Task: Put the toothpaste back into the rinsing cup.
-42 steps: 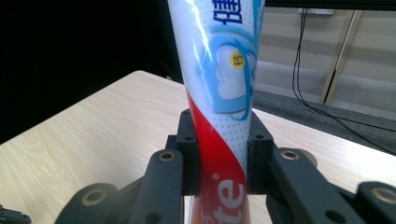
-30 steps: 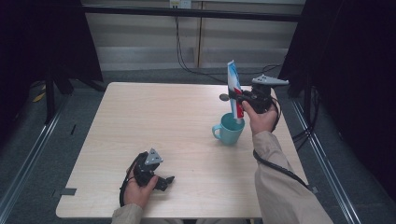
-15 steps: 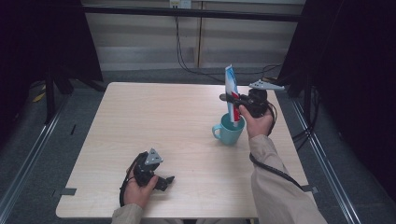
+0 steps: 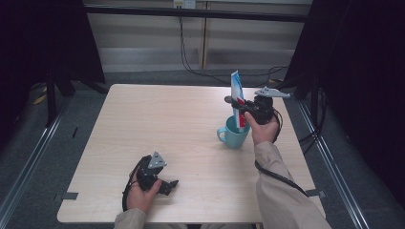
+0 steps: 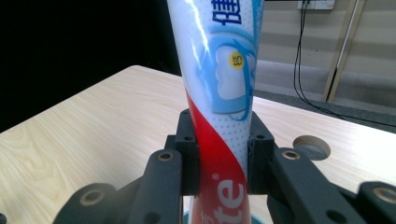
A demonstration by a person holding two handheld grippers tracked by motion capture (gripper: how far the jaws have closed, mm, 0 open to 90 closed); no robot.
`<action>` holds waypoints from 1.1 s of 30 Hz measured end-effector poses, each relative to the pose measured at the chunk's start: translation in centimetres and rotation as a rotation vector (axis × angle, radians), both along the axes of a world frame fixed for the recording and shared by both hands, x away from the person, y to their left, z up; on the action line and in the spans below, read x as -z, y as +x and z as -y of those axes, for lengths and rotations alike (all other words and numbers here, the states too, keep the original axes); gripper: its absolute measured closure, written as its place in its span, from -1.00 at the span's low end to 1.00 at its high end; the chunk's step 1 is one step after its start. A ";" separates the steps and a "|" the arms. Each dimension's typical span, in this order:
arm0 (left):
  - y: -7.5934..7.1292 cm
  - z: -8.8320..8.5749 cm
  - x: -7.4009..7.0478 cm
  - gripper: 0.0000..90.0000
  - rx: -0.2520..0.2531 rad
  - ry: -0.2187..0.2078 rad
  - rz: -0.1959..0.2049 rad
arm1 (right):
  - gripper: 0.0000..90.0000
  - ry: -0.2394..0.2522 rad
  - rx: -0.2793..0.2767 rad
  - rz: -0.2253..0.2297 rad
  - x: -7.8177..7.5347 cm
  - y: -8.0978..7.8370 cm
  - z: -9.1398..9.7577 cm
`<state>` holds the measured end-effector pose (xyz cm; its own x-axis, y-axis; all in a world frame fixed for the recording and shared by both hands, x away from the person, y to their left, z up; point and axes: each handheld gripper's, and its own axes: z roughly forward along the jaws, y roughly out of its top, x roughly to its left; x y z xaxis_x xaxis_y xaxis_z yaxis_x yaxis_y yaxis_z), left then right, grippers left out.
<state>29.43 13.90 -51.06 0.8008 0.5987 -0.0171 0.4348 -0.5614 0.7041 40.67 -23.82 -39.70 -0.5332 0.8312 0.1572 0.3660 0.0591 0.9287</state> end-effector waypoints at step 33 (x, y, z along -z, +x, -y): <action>0.0 0.0 0.0 -1.00 0.004 0.005 -0.001 | 0.58 -0.023 -0.003 -0.009 2.0 -0.9 0.3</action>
